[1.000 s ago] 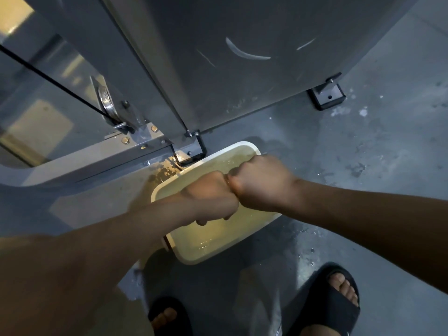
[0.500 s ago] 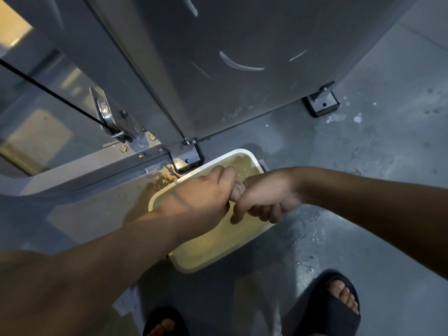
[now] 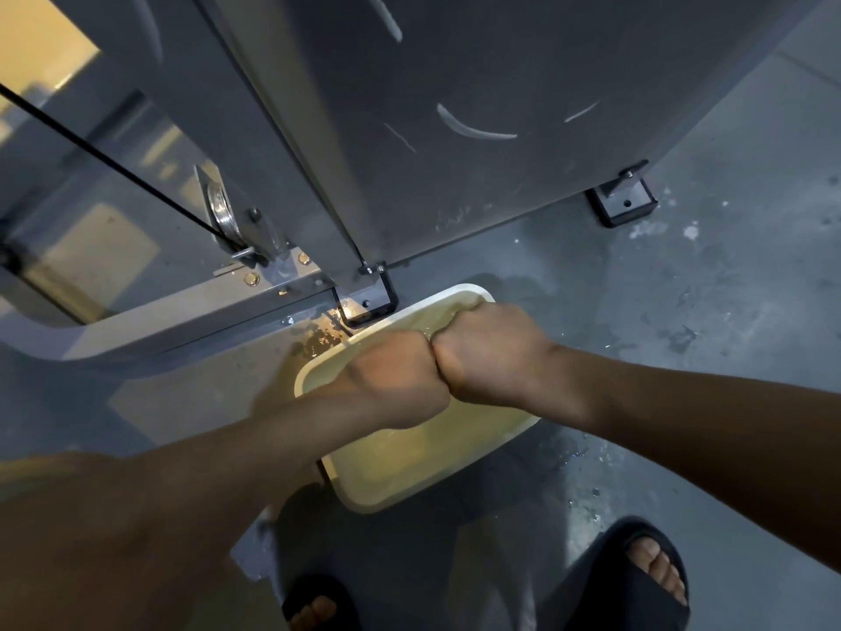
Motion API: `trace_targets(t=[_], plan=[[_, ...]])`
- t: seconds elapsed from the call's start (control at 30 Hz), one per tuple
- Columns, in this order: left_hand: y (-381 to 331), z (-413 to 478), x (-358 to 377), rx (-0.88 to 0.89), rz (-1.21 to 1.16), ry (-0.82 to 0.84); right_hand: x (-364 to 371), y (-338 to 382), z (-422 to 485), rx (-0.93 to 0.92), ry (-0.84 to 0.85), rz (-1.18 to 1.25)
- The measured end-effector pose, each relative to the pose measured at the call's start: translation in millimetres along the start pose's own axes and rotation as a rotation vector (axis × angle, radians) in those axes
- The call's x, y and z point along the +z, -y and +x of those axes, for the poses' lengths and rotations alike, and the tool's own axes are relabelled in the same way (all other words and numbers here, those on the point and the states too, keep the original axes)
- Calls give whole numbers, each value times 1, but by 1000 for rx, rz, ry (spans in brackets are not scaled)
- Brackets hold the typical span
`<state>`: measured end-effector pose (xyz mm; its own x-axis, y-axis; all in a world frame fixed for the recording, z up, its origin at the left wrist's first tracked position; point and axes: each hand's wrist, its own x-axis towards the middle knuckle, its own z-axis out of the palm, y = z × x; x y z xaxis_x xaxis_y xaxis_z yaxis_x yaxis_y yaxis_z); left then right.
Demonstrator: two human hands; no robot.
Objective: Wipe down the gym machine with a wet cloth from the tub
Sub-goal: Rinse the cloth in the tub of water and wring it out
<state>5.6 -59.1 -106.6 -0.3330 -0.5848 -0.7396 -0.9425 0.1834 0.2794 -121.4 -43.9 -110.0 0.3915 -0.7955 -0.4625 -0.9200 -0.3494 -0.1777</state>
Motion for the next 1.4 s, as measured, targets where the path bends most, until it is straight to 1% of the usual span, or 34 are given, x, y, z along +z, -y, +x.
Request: trace_targets(t=[0.07,0.1,0.17,0.23,0.3,0.37,0.4,0.43,0.5,0.53,0.57,0.63,0.7,0.77,0.83,0.9,0.97,1.03,1.1,1.17,1.23,1.33,1.4], plan=[[1,-1,-3,-66,-298,46,-4,-2,0,-53,-64,-96],[1,-4,-3,-105,-410,73,-3,-3,0,-75,-75,-127],[0,-11,-3,-170,-576,157,1,-4,-1,-112,-105,-157],[1,-13,-3,-202,-669,264,10,-7,-2,-139,-140,-216],[0,-12,-6,-189,-612,300,15,-11,-3,-167,-199,-187],[-2,-9,-14,-95,-352,226,14,-15,0,-127,-142,-14],[-3,-9,-18,-31,-216,178,12,-19,-1,-68,-56,117],[-4,-9,-24,26,-141,159,9,-25,-3,-28,9,274],[-6,-13,-36,63,-178,177,1,-40,-14,8,117,581],[-8,-17,-44,35,-271,184,-5,-47,-21,12,169,699],[-10,-19,-51,-7,-430,184,-13,-52,-28,18,211,803],[-16,-19,-63,-63,-830,172,-25,-59,-37,47,235,989],[-21,-18,-71,-71,-1143,134,-31,-63,-38,85,180,1125],[-27,-14,-71,-50,-1276,47,-31,-67,-36,100,96,1170],[-30,-5,-66,1,-1257,-51,-26,-70,-35,65,-7,1174],[-34,4,-64,49,-1206,-107,-24,-75,-34,89,-117,1205],[-35,9,-64,72,-1211,-104,-24,-82,-33,154,-198,1242],[-35,10,-66,95,-1211,-108,-26,-90,-32,232,-276,1202],[-34,9,-68,129,-1196,-115,-33,-95,-33,293,-308,1172],[-35,9,-72,166,-1211,-130,-37,-96,-33,319,-358,1250],[-36,11,-74,167,-1220,-182,-40,-95,-31,320,-388,1300],[-36,14,-75,135,-1204,-245,-40,-94,-32,211,-358,1252],[-36,13,-75,136,-1191,-244,-38,-96,-36,162,-335,1204]])
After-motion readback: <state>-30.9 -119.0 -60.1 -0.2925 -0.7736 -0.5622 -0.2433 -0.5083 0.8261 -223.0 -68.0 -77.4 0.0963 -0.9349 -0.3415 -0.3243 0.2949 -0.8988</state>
